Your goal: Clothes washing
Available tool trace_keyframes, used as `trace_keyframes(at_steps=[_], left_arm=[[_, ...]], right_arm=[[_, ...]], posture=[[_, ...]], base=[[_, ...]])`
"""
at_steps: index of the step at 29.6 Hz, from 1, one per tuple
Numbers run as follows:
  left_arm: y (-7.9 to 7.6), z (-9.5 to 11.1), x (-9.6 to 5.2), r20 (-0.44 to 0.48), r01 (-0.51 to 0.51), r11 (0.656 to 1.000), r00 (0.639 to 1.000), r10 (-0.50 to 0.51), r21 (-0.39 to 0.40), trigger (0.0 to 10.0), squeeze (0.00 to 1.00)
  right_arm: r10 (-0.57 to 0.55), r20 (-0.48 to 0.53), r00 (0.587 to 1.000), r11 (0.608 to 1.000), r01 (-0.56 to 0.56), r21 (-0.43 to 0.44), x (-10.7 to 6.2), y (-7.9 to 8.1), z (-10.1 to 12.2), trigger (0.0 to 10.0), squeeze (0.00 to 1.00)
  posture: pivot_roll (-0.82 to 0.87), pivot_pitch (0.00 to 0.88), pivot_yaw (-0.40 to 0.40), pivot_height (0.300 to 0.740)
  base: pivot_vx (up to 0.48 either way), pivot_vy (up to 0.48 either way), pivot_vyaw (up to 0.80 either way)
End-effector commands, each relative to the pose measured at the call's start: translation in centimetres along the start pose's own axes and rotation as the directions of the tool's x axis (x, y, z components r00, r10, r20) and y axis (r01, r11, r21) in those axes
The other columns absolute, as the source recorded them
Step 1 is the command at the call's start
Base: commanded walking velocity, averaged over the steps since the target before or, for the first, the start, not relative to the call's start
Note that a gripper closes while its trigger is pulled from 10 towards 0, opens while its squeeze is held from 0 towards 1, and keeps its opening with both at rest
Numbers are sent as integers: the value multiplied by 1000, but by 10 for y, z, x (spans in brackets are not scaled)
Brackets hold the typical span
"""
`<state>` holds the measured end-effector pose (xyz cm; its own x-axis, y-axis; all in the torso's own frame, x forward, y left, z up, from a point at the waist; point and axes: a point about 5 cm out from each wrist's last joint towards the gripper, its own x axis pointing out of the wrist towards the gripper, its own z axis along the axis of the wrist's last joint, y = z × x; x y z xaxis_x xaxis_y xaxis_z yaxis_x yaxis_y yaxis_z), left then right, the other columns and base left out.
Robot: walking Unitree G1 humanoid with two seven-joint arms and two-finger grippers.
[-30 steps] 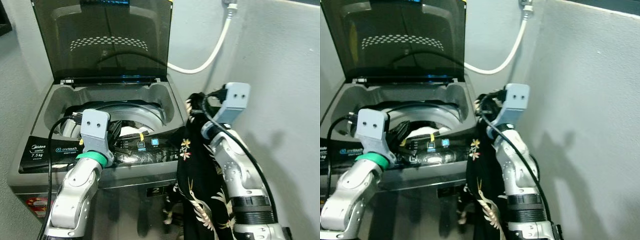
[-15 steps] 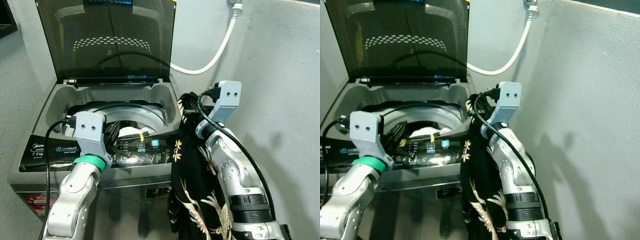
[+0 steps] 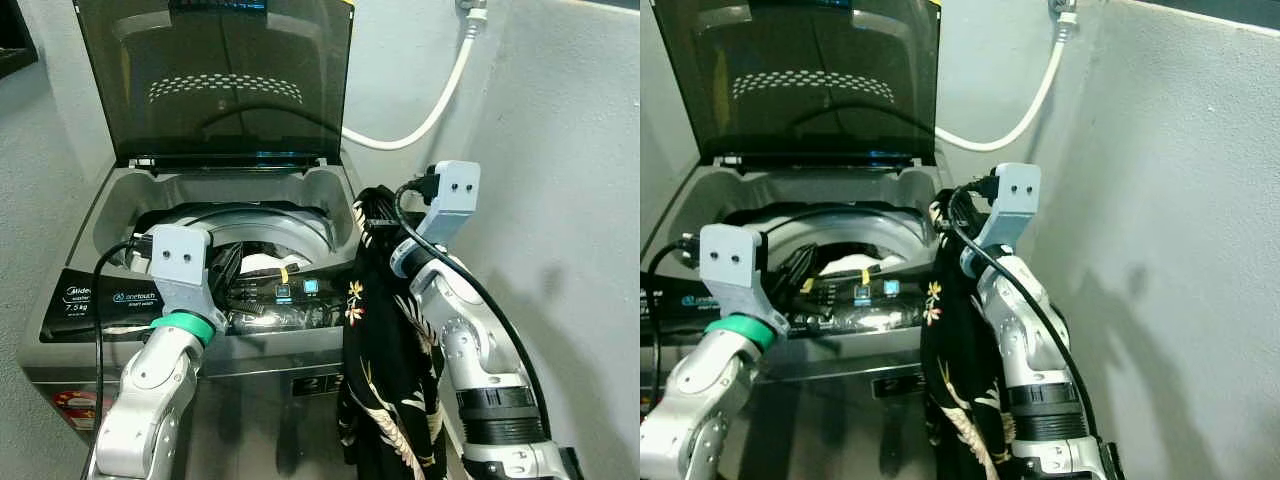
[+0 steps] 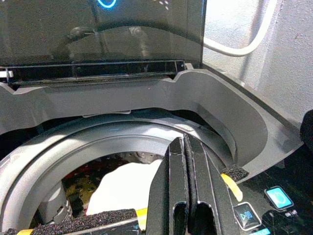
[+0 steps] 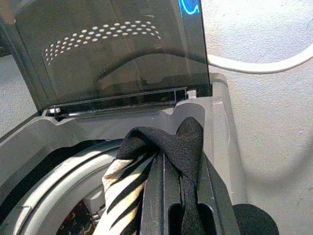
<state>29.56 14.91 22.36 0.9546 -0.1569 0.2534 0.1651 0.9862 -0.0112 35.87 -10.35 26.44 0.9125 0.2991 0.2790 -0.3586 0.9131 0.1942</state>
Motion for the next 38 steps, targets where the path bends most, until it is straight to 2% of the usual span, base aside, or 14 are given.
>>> trace_keyframes(at_steps=[1, 5, 7, 15, 22, 31, 33, 34, 36, 37, 38], left_arm=[[1, 3, 0, 9, -6, 1000, 1000, 5, 8, 10000, 0], [3, 4, 1, 12, -10, 1000, 1000, 10, 7, 10000, 0], [4, 4, 0, 13, -13, 1000, 1000, 13, 8, 10000, 0], [8, 5, 0, 7, -31, 999, 999, 31, 11, 10000, 0], [14, 4, 2, -6, -62, 997, 998, 62, 49, 10000, 0], [17, 3, 3, -19, -65, 997, 998, 66, 49, 10000, 0], [17, 2, 4, -21, -65, 997, 998, 66, 53, 10000, 0], [16, 2, 6, -20, -60, 997, 998, 62, 58, 10000, 0], [16, 2, 6, -20, -60, 997, 998, 62, 58, 10000, 0], [14, 2, 8, -18, -50, 997, 999, 51, 64, 10000, 0], [14, 2, 8, -18, -50, 997, 999, 51, 64, 10000, 0]], right_arm=[[-4, 1, 1000, 1000, 4, 20, 1, 1, 2, 10000, 0], [-7, 2, 1000, 999, 7, 42, 1, 1, 3, 10000, 0], [-10, -8, 1000, 999, 10, 33, 2, 1, 2, 10000, 0], [-14, -13, 1000, 1000, 14, 0, 2, 1, 0, 10000, 0], [-15, -21, 1000, 1000, 15, -5, 3, 1, -2, 10000, 0], [-4, -29, 1000, 1000, 4, -3, 5, 2, -3, 10000, 0], [12, -41, 999, 1000, -12, -9, 9, 5, -3, 10000, 0], [35, -82, 996, 998, -39, -52, 17, 9, -6, 10000, 0], [35, -82, 996, 998, -39, -52, 17, 9, -6, 10000, 0], [66, -112, 991, 992, -77, -102, 27, 13, -6, 10000, 0], [66, -112, 991, 992, -77, -102, 27, 13, -6, 10000, 0]], posture=[[-12, 0, -18, 740], [-11, 0, -19, 740], [-11, 0, -19, 740], [-6, 0, -20, 740], [-3, 0, -19, 740], [-7, 6, -12, 740], [-13, 5, -7, 740], [-21, 6, -1, 740], [-21, 6, -1, 740], [-27, 8, 1, 740], [-27, 8, 1, 740]], base=[[0, 480, 0], [0, 480, -200], [0, 480, -800], [0, 452, 0], [0, 0, 0], [0, 0, 0], [0, 0, 0], [0, 0, 0], [0, 0, 0], [0, 0, 0], [0, 0, 0]])
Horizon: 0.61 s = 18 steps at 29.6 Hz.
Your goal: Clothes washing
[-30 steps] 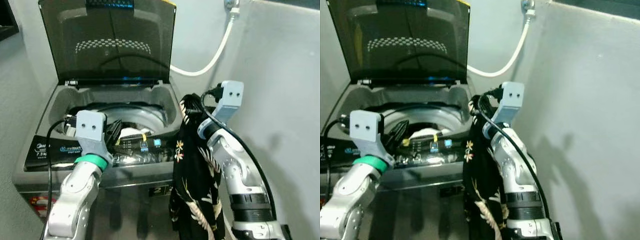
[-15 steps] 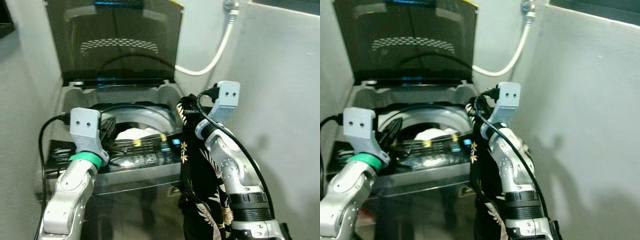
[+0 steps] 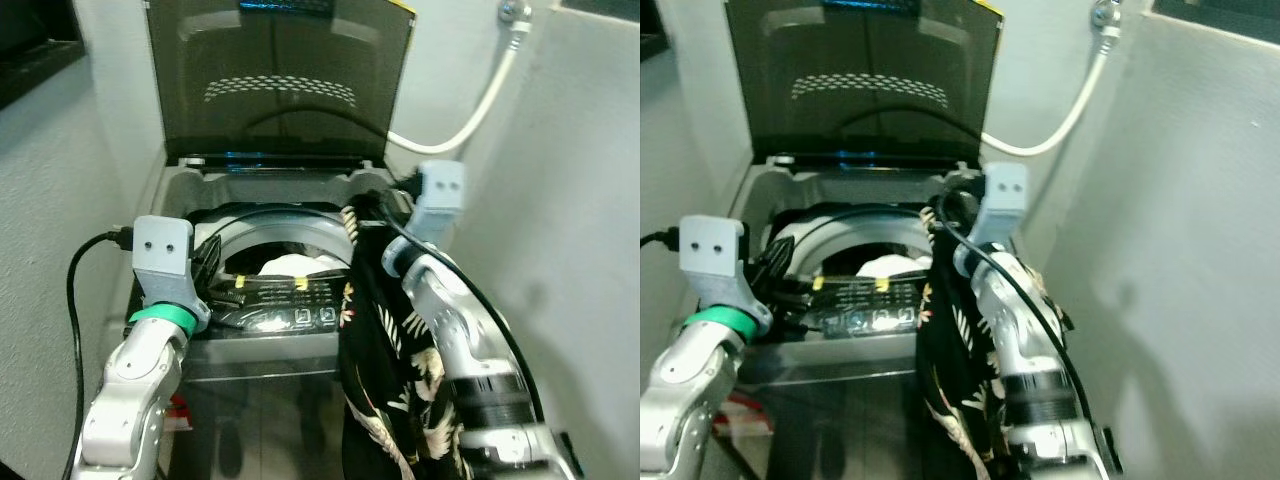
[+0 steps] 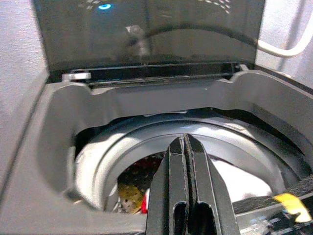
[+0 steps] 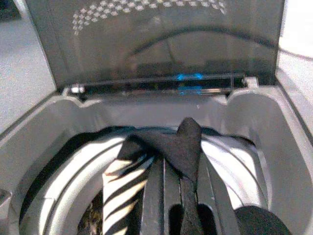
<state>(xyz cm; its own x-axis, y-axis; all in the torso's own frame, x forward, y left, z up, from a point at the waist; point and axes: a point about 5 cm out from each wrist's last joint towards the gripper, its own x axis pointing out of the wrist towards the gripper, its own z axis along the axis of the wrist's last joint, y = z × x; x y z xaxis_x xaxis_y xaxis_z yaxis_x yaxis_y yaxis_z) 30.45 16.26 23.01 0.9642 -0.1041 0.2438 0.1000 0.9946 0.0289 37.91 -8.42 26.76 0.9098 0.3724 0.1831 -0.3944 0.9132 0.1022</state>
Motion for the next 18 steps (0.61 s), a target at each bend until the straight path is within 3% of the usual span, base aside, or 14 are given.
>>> trace_keyframes(at_steps=[1, 2, 3, 4, 5, 6, 9, 10, 11, 12, 13, 14, 18], left_arm=[[-1, -3, 0, -9, 3, 1000, 1000, -3, 9, 10000, 0], [-5, -2, 4, -4, 23, 999, 1000, -23, 24, 10000, 0], [-5, -2, 4, -4, 23, 999, 1000, -23, 24, 10000, 0], [-8, -1, 6, 2, 40, 999, 999, -40, 32, 10000, 0], [-8, -1, 6, 2, 40, 999, 999, -40, 32, 10000, 0], [-10, 0, 8, 5, 50, 998, 999, -50, 38, 10000, 0], [-10, 0, 8, 5, 50, 998, 999, -50, 38, 10000, 0], [-11, 0, 8, 4, 57, 997, 998, -57, 43, 10000, 0], [-11, 0, 8, 4, 57, 997, 998, -57, 43, 10000, 0], [-11, 0, 6, 2, 52, 998, 999, -52, 46, 10000, 0], [-11, 0, 6, 2, 52, 998, 999, -52, 46, 10000, 0], [-10, -1, 4, -2, 45, 998, 999, -45, 49, 10000, 0], [-8, -2, 0, -7, 32, 998, 999, -31, 51, 10000, 0]], right_arm=[[17, -1, 1000, 1000, -17, -24, 2, 2, 0, 10000, 0], [33, 10, 999, 995, -32, -95, 18, 5, 14, 10000, 0], [33, 10, 999, 995, -32, -95, 18, 5, 14, 10000, 0], [55, 132, 990, 994, -42, -101, 39, 11, 65, 10000, 0], [55, 132, 990, 994, -42, -101, 39, 11, 65, 10000, 0], [73, 275, 959, 997, -59, -59, 48, 21, 121, 10000, 0], [73, 275, 959, 997, -59, -59, 48, 21, 121, 10000, 0], [73, 445, 892, 994, -100, 37, 45, 31, 185, 10000, 0], [73, 445, 892, 994, -100, 37, 45, 31, 185, 10000, 0], [36, 602, 798, 970, -173, 171, 30, 34, 243, 10000, 0], [36, 602, 798, 970, -173, 171, 30, 34, 243, 10000, 0], [13, 666, 745, 945, -226, 235, 19, 35, 270, 10000, 0], [35, 652, 758, 937, -252, 243, 21, 41, 272, 10000, 0]], posture=[[-27, 8, 1, 740], [-20, 11, -6, 740], [-20, 11, -6, 740], [-19, 20, 2, 740], [-19, 20, 2, 740], [-21, 22, 6, 740], [-21, 22, 6, 740], [-9, 31, -6, 740], [-9, 31, -6, 740], [6, 35, -29, 740], [6, 35, -29, 740], [6, 35, -29, 740], [5, 32, -35, 740]], base=[[0, 0, 0], [0, 0, 0], [0, 0, 0], [0, 0, 0], [0, 0, 0], [0, 0, 0], [0, 0, 0], [0, 0, 0], [0, 0, 0], [0, 0, 0], [0, 0, 0], [0, 0, 0], [0, 0, 0]])
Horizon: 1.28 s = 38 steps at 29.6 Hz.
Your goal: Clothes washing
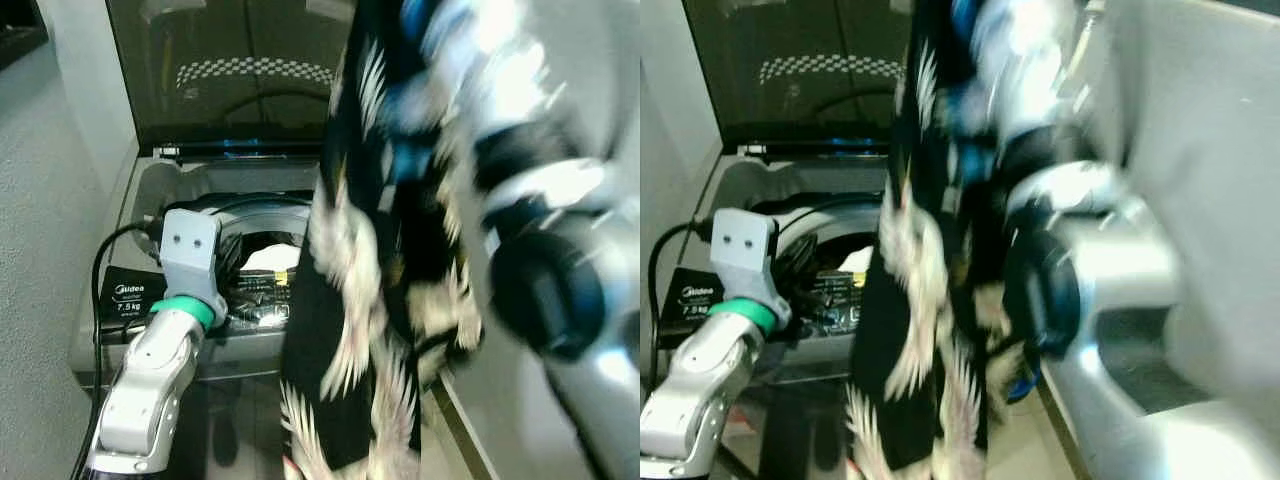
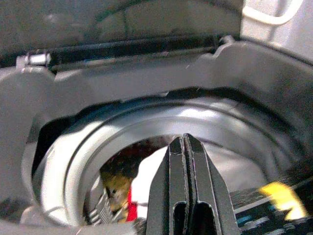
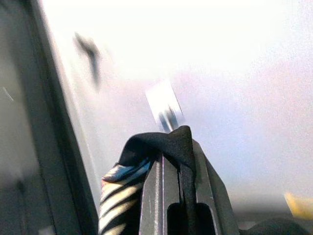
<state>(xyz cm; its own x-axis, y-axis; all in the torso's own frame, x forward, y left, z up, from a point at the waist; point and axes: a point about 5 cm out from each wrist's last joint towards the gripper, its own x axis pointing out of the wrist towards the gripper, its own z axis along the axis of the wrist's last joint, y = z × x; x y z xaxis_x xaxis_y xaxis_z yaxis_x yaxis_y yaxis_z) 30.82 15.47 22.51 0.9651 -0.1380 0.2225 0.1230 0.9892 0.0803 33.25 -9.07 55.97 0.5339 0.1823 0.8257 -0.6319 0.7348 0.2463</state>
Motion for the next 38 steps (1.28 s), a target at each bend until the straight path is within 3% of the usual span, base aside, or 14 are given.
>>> trace_keyframes(at_steps=[1, 2, 3, 4, 7, 10, 11, 14, 21, 25, 26, 27, 32, 38], left_arm=[[-1, 3, -3, 13, -4, 1000, 1000, 4, 8, 10000, 0], [-1, 3, -2, 14, -3, 1000, 1000, 2, 10, 10000, 0], [-1, 3, -2, 14, -3, 1000, 1000, 2, 10, 10000, 0], [-1, 3, -1, 17, 0, 1000, 1000, -1, 13, 10000, 0], [-2, 3, 0, 18, 3, 1000, 1000, -3, 16, 10000, 0], [-1, 4, 1, 21, 5, 1000, 1000, -5, 23, 10000, 0], [-1, 4, 1, 21, 5, 1000, 1000, -5, 23, 10000, 0], [-1, 3, 0, 20, 4, 1000, 1000, -5, 25, 10000, 0], [-1, 3, 0, 19, 7, 1000, 1000, -8, 26, 10000, 0], [-5, 2, -1, 13, 32, 999, 999, -32, 29, 10000, 0], [-6, 1, -1, 12, 38, 999, 999, -38, 30, 10000, 0], [-6, 1, -1, 10, 42, 999, 999, -43, 32, 10000, 0], [-7, 0, -3, 3, 49, 998, 999, -49, 39, 10000, 0], [-7, -1, -3, -2, 64, 997, 998, -64, 45, 10000, 0]], right_arm=[[7, -203, 979, 999, -17, -45, -15, -8, -51, 10000, 0], [52, -359, 932, 990, -95, -103, -30, -8, -88, 10000, 0], [52, -359, 932, 990, -95, -103, -30, -8, -88, 10000, 0], [93, -517, 851, 973, -187, -133, -50, -9, -125, 10000, 0], [98, -597, 796, 959, -236, -158, -67, -12, -149, 10000, 0], [83, -758, 647, 912, -355, -203, -114, -21, -201, 10000, 0], [83, -758, 647, 912, -355, -203, -114, -21, -201, 10000, 0], [39, -827, 561, 902, -376, -213, -143, -32, -223, 10000, 0], [-1, -858, 513, 903, -368, -221, -160, -42, -233, 10000, 0], [-29, -902, 430, 899, -383, -211, -176, -50, -240, 10000, 0], [-24, -911, 411, 899, -390, -199, -179, -51, -242, 10000, 639], [2, -920, 391, 902, -399, -168, -181, -47, -244, 10000, 1000], [42, -929, 368, 899, -419, -125, -181, -40, -247, 10000, 1000], [35, -920, 391, 896, -421, -144, -176, -37, -246, 10000, 1000]], posture=[[6, 32, -33, 740], [7, 32, -31, 740], [7, 32, -31, 740], [7, 32, -31, 740], [11, 32, -33, 740], [14, 27, -35, 740], [14, 27, -35, 740], [18, 23, -35, 740], [17, 19, -33, 740], [13, 13, -31, 740], [13, 13, -31, 740], [21, 12, -33, 740], [24, 11, -33, 740], [26, 14, -28, 740]], base=[[0, 0, 0], [0, 0, 0], [0, 0, 0], [0, 0, 0], [0, 0, 0], [0, 0, 0], [0, 0, 0], [0, 0, 0], [0, 0, 0], [0, 0, 0], [0, 0, 0], [0, 0, 0], [0, 0, 0], [0, 0, 0]])
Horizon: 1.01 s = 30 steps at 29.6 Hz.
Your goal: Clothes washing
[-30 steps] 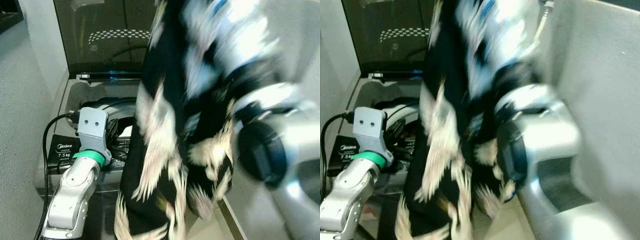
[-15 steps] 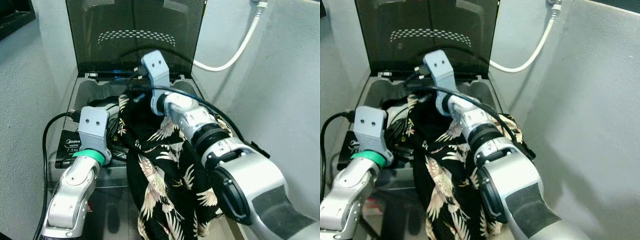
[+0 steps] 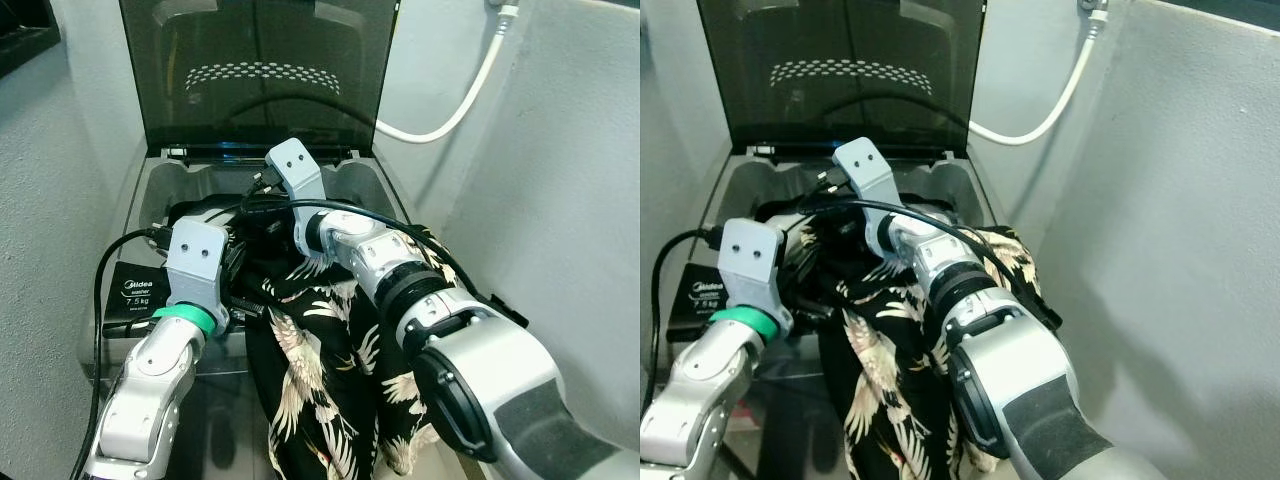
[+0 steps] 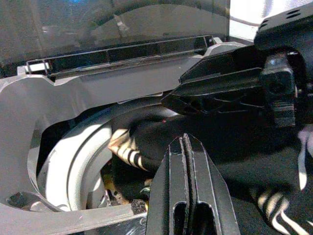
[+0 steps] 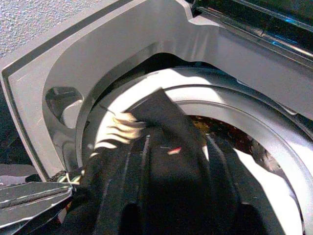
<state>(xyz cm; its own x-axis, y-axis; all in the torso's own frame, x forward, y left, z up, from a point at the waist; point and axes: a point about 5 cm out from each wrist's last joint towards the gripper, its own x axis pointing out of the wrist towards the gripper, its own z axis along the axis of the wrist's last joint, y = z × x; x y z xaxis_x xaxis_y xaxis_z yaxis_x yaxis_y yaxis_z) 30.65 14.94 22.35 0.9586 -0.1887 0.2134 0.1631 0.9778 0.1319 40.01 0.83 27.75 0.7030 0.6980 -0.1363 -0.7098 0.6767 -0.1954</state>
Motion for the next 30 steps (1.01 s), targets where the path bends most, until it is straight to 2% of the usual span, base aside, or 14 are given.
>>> trace_keyframes(at_steps=[1, 2, 3, 7, 8, 15, 16, 19, 20, 21, 22, 24, 28, 30], left_arm=[[-2, 0, -2, 2, 15, 1000, 1000, -15, 5, 10000, 0], [-2, 0, -2, 2, 15, 1000, 1000, -15, 5, 10000, 0], [-3, 0, -2, 0, 23, 1000, 1000, -23, 7, 10000, 0], [-3, -1, -2, -1, 36, 999, 999, -36, 10, 10000, 0], [-2, -1, -2, 0, 37, 999, 999, -37, 11, 10000, 0], [2, 1, -1, 9, 29, 1000, 1000, -30, 11, 10000, 0], [4, 2, 0, 10, 31, 999, 999, -31, 17, 10000, 0], [6, 3, 0, 12, 35, 999, 999, -36, 25, 10000, 0], [7, 5, 0, 19, 51, 998, 998, -52, 30, 10000, 0], [10, 8, -3, 26, 76, 996, 997, -77, 36, 10000, 0], [10, 8, -3, 26, 76, 996, 997, -77, 36, 10000, 0], [16, 10, -11, 24, 115, 990, 993, -117, 87, 10000, 0], [19, 11, -16, 21, 123, 987, 992, -126, 106, 10000, 0], [24, 13, -24, 21, 130, 984, 991, -133, 118, 10000, 0]], right_arm=[[-3, 21, 1000, 1000, 3, -2, 0, 1, 7, 10000, 318], [-3, 21, 1000, 1000, 3, -2, 0, 1, 7, 10000, 318], [0, 53, 999, 1000, -2, 21, -1, -1, 14, 10000, 0], [33, 114, 993, 998, -40, 57, -5, -6, 30, 10000, 0], [42, 145, 988, 996, -53, 68, -10, -13, 39, 10000, 1000], [54, 197, 979, 991, -77, 113, -22, -28, 55, 10000, 1000], [0, 207, 978, 994, -23, 111, -29, -41, 57, 10000, 0], [-59, 219, 974, 992, 33, 119, -37, -54, 58, 10000, 0], [-118, 236, 965, 987, 87, 135, -48, -70, 55, 10000, 1000], [-134, 228, 964, 985, 106, 133, -60, -84, 40, 10000, 1000], [-134, 228, 964, 985, 106, 133, -60, -84, 40, 10000, 1000], [-94, 151, 984, 991, 78, 111, -79, -96, -4, 10000, 1000], [-74, 117, 990, 992, 61, 110, -87, -95, -22, 10000, 1000], [-1, 123, 992, 985, -20, 171, -106, -86, -41, 10000, 1000]], posture=[[26, 14, -28, 740], [26, 14, -28, 740], [28, 16, -25, 740], [22, 20, -16, 740], [20, 21, -14, 740], [17, 24, 2, 740], [25, 24, 15, 740], [28, 23, 18, 740], [30, 21, 19, 740], [31, 22, 17, 740], [31, 22, 17, 740], [37, 25, 14, 740], [37, 25, 14, 740], [34, 35, 12, 740]], base=[[0, 0, 0], [0, 0, 0], [0, 0, 0], [0, 0, 0], [0, 0, 0], [0, 0, 0], [0, 0, 0], [0, 0, 0], [0, 0, 0], [0, 0, 0], [0, 0, 0], [0, 0, 0], [0, 0, 0], [0, 0, 0]])
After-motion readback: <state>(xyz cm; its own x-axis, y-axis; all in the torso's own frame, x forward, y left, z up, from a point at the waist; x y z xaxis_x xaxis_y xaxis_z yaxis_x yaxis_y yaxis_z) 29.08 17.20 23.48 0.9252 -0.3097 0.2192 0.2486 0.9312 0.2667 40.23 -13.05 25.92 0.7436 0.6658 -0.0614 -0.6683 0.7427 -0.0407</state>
